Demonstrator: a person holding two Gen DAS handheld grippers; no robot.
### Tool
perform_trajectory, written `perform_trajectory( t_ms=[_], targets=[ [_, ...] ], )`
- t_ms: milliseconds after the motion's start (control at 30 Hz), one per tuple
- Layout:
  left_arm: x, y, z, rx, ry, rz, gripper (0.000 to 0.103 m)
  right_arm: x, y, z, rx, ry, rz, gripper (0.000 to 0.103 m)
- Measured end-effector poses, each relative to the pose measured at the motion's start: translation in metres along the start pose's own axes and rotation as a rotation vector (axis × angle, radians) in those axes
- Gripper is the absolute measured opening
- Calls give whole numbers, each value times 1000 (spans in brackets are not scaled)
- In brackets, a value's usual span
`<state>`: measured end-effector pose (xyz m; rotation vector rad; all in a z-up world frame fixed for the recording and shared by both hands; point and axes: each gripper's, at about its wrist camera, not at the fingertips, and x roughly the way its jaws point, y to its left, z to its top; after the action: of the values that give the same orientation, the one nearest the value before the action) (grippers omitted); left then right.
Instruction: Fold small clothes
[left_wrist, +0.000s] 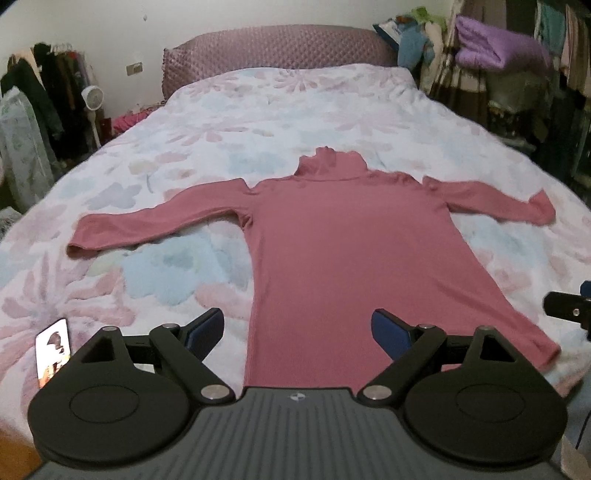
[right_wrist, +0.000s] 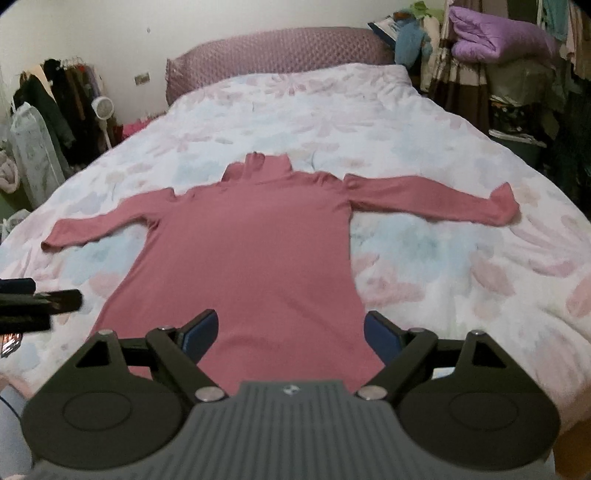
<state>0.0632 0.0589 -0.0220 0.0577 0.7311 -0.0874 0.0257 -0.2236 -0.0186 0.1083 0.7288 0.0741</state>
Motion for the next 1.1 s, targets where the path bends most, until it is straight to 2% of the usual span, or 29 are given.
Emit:
perform_trajectory(
  t_ms=[133,233,300,333,367,400,433,467,567,633,733,867,967,1100],
  targets=[
    [30,23,-2,-29,55,-11,94,34,-29,5,12,48,-17,81],
    [50,34,-13,-38,131,-22,88,56,-43,3,0,111,-27,72],
    [58,34,-23,-37,172,-38,87,68,-48,-3,-1,163,-5,71],
    [59,33,-26,-29,183,-48,87,71,-47,-7,-5,182,13,67],
    [60,30,-29,-13,192,-56,87,73,-43,-10,-14,192,30,53],
    [60,25,-32,9,197,-57,87,74,-38,-13,-30,195,51,45],
    [60,21,-33,33,197,-56,87,76,-31,-14,-51,203,72,29],
    [60,16,-34,55,198,-54,87,79,-22,-16,-71,215,96,20],
    [59,8,-34,101,203,-49,87,91,1,-21,-111,254,163,11],
    [58,8,-29,107,201,-48,87,103,12,-29,-135,327,182,5],
    [57,16,-20,86,202,-49,87,117,20,-49,-159,436,157,5],
    [63,28,-6,86,210,-44,87,120,21,-49,-158,468,151,5],
    [72,42,6,76,198,-23,87,121,16,-32,-130,483,165,9],
    [87,80,27,-23,174,17,87,120,14,8,-90,430,176,15]
  ],
)
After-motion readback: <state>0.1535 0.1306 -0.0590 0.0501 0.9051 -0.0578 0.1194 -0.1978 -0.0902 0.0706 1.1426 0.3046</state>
